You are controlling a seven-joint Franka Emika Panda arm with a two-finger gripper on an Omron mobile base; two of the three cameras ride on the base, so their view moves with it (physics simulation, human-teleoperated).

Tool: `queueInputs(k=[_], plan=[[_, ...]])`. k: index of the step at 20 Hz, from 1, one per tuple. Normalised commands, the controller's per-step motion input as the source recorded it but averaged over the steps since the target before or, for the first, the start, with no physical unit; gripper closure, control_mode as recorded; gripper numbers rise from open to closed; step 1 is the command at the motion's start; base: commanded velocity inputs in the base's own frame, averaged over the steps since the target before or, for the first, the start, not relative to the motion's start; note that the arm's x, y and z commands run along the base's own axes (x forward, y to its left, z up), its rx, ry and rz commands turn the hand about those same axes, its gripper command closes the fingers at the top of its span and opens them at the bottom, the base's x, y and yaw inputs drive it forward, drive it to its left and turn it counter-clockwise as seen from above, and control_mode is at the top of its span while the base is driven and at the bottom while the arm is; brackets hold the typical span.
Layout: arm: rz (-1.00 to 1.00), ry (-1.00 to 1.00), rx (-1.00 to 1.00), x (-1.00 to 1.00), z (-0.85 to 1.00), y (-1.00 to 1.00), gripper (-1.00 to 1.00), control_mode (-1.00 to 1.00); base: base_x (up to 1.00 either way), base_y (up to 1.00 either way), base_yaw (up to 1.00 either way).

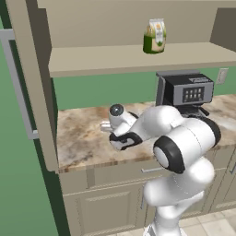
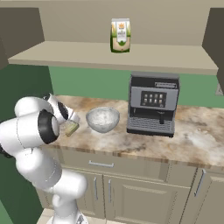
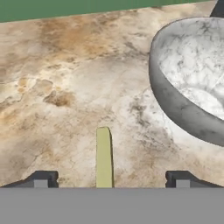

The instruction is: Pick the egg and butter from the fridge and place them by the bowl for mixing.

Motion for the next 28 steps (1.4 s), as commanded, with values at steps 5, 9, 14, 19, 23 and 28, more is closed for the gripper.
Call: queueInputs(k=[5,9,14,19,23,28], plan=[[-0.14,0.08,0.08,-0.82,1.0,-0.2,-1.0,-1.0,0.0,0.0,0.0],[-0.11,0.05,0.1,-1.0,1.0,-0.49,-1.0,-1.0,0.0,0.0,0.0],[-0.06,-0.01,0.05,-1.0,0.96,-0.68,-1.0,-1.0,0.0,0.0,0.0],[0.0,-0.21,0.0,-1.0,0.48,-0.84,-1.0,-1.0,0.0,0.0,0.0],[0.0,-0.5,-0.06,-1.0,0.35,-0.76,-1.0,-1.0,0.0,0.0,0.0],[0.05,-0.73,-0.13,-1.0,0.65,-0.4,-1.0,-1.0,0.0,0.0,0.0]])
